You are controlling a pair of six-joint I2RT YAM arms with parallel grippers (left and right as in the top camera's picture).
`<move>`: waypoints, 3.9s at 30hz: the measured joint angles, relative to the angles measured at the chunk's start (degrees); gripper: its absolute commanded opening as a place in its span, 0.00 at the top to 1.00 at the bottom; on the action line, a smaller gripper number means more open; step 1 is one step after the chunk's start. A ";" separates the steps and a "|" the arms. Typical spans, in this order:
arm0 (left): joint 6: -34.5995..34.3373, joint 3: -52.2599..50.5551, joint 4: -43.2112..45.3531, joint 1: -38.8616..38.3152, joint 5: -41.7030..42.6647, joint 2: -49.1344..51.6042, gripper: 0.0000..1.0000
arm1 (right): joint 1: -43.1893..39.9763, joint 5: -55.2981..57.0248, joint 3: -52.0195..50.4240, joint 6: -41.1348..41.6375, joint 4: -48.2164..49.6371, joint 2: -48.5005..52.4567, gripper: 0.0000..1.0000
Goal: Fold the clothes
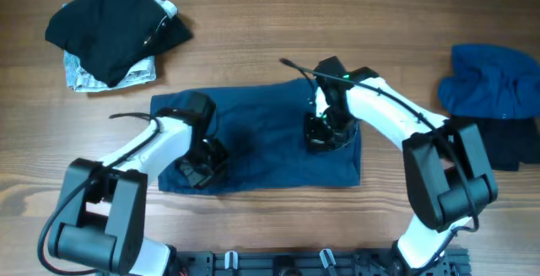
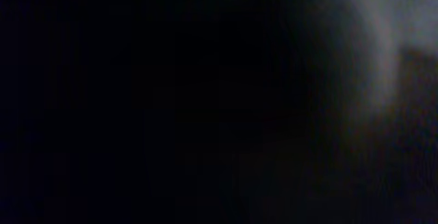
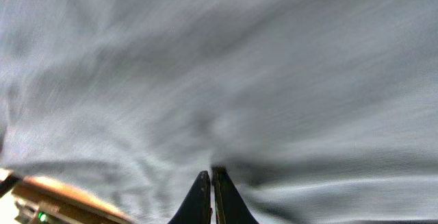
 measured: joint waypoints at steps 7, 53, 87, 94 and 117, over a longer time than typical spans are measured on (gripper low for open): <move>3.45 -1.70 -4.63 7.26 -0.02 -0.22 0.96 | -5.16 4.37 0.02 -0.02 -0.13 0.00 0.96; 3.80 11.54 -22.45 7.56 -21.79 -11.72 0.96 | -21.73 13.77 4.85 -0.02 -4.55 5.42 0.96; -1.27 -3.69 -12.39 -0.72 -8.57 -7.78 0.96 | -20.96 1.73 11.67 -11.45 -3.65 1.75 0.90; -1.42 4.00 -11.21 -0.72 -12.11 -12.02 0.19 | -19.71 1.77 11.67 -15.65 -5.11 1.75 0.72; -1.14 1.03 -6.47 9.03 -17.68 -8.96 0.00 | -14.80 14.86 4.09 -7.54 0.09 1.66 0.20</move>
